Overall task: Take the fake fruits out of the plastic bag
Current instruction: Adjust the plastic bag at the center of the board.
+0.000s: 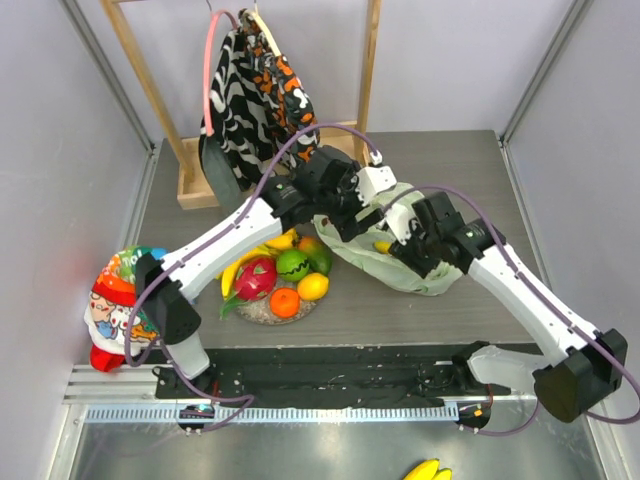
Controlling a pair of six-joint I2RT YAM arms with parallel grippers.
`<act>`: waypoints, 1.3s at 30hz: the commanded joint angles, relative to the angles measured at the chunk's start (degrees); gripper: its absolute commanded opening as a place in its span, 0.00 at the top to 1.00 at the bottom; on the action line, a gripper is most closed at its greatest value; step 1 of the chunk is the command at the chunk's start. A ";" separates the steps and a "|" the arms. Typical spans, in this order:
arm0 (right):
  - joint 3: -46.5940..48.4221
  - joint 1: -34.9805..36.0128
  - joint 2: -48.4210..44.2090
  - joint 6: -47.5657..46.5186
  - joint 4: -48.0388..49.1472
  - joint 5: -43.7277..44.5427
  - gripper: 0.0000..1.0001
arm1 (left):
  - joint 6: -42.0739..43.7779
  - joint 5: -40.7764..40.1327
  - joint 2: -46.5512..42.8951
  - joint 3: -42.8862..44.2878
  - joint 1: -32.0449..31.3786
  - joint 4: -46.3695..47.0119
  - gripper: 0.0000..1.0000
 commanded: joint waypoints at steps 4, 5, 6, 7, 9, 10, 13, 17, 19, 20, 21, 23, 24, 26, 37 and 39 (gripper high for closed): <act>-4.36 -0.23 -12.45 -0.90 -12.62 -5.96 0.47 | -2.52 -4.45 4.15 1.26 0.31 5.30 0.60; -4.88 -0.32 -14.38 -1.34 -13.85 -6.32 0.47 | -3.75 -4.01 3.72 0.92 0.31 5.21 0.70; -5.50 -0.23 -15.18 -1.52 -16.30 -6.49 0.47 | -4.72 -3.48 3.28 0.30 0.31 5.21 0.83; -5.33 -0.32 -15.80 -2.04 -17.71 -6.84 0.48 | -5.77 -2.87 2.49 -1.79 0.31 5.12 1.00; -3.50 -0.32 -17.47 -4.66 -21.40 -7.02 0.48 | -9.55 -0.76 -0.32 -4.52 0.22 5.38 1.00; -2.79 -0.32 -17.91 -5.72 -22.55 -6.68 0.48 | -10.69 -0.32 -1.20 -7.23 0.13 5.65 1.00; -0.85 -0.32 -19.14 -9.86 -27.73 -4.05 0.48 | -14.03 -0.48 -4.63 -11.38 -0.22 7.40 1.00; 1.16 -0.32 -22.22 -13.98 -30.82 -0.44 0.35 | -16.59 -2.33 -6.65 -15.25 -0.40 9.78 1.00; 7.30 -0.41 -20.30 -16.18 -28.64 0.18 0.32 | -16.59 -3.21 -7.09 -15.52 -0.40 10.39 1.00; 9.85 -0.32 -18.29 -16.46 -27.50 -0.16 0.32 | -16.50 -3.30 -7.18 -15.70 -0.31 10.83 1.00; 15.27 -0.32 -16.26 -16.55 -25.74 -0.78 0.32 | -16.59 -3.56 -7.36 -16.05 -0.31 11.71 1.00; 20.57 -0.32 -9.15 -15.06 -23.54 -4.27 0.33 | -17.20 -3.91 -7.19 -16.22 -0.31 12.41 1.00; 24.86 -0.32 -7.21 -14.36 -22.49 -5.52 0.34 | -17.55 -4.18 -7.10 -16.31 -0.40 12.59 1.00; 27.70 -0.32 -2.46 -13.03 -18.37 -9.65 0.38 | -17.73 -4.53 -7.10 -16.40 -0.31 12.94 1.00; 17.17 -5.14 14.24 -13.12 -2.09 -17.04 0.53 | -24.14 -12.70 -9.20 -18.68 1.71 12.42 1.00; 15.51 -5.51 16.71 -15.39 -2.08 -17.92 0.52 | -27.31 -12.97 -9.82 -19.30 3.38 12.42 1.00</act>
